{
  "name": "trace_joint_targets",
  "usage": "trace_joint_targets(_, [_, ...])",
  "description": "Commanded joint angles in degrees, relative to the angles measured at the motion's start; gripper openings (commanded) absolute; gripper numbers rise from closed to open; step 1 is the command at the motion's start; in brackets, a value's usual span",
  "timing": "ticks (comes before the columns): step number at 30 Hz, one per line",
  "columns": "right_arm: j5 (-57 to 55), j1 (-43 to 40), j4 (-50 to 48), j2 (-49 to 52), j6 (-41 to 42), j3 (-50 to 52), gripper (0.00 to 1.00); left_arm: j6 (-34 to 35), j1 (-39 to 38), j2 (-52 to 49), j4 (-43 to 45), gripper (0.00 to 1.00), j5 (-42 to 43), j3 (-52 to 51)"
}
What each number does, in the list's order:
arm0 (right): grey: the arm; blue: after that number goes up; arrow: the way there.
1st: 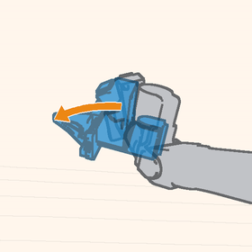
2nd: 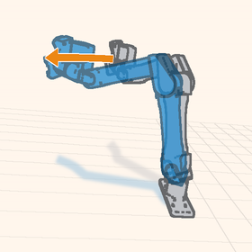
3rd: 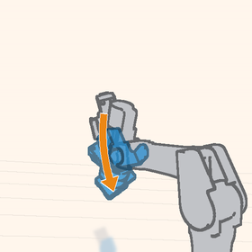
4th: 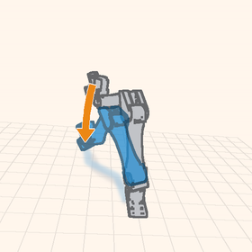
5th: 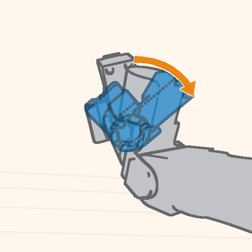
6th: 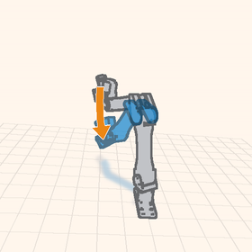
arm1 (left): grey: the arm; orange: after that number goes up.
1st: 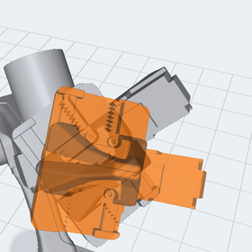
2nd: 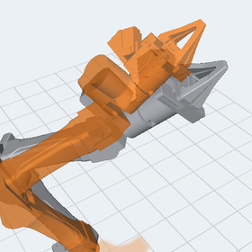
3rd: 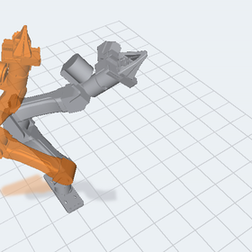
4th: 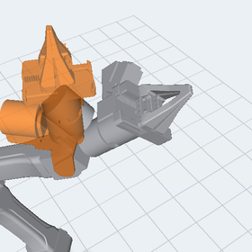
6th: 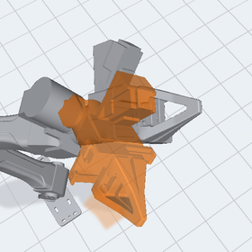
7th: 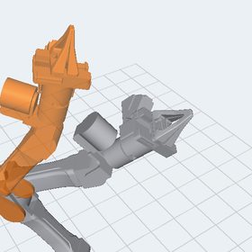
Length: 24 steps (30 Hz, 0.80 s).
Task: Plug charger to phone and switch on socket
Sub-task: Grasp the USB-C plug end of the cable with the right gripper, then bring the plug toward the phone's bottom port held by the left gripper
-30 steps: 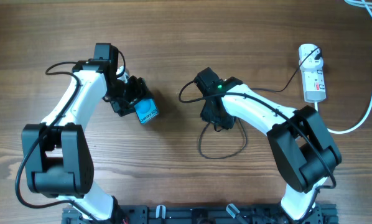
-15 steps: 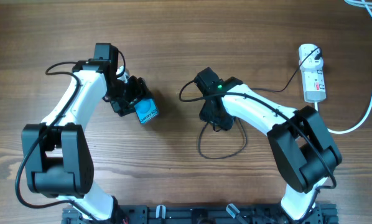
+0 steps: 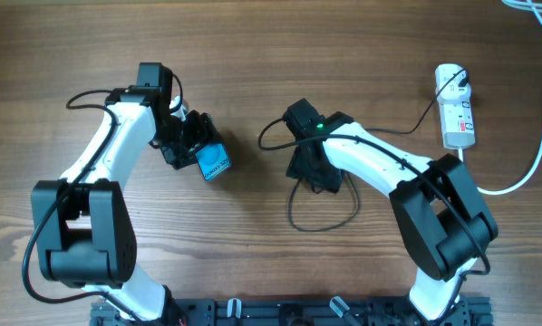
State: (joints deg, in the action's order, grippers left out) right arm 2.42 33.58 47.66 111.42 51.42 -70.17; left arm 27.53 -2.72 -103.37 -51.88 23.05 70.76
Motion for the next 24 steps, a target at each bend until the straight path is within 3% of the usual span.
trace_joint_targets(1, [1.14, 0.11, 1.51, -2.05, -9.64, -3.82, 0.80, -0.11, 0.28, 1.29, -0.07, 0.70, 0.96, 1.16])
trace_joint_targets(5, [4.83, -0.76, 1.81, -6.71, -19.06, -6.93, 0.81, -0.11, 0.28, 1.29, -0.11, 0.70, 1.20, 1.16])
trace_joint_targets(11, [32.06, -5.35, -4.00, -12.13, -34.12, -7.04, 0.86, -0.11, 0.28, 1.29, -0.04, 0.70, 3.87, 1.16])
trace_joint_targets(15, [40.19, -6.16, -6.51, -11.78, -34.71, -7.02, 0.86, -0.11, 0.28, 1.29, 0.31, 0.70, 7.10, 1.16])
trace_joint_targets(24, [39.67, -1.66, -12.11, -8.72, -30.12, -5.95, 0.90, -2.69, 0.22, 1.29, 2.38, 0.70, 18.97, 1.16])
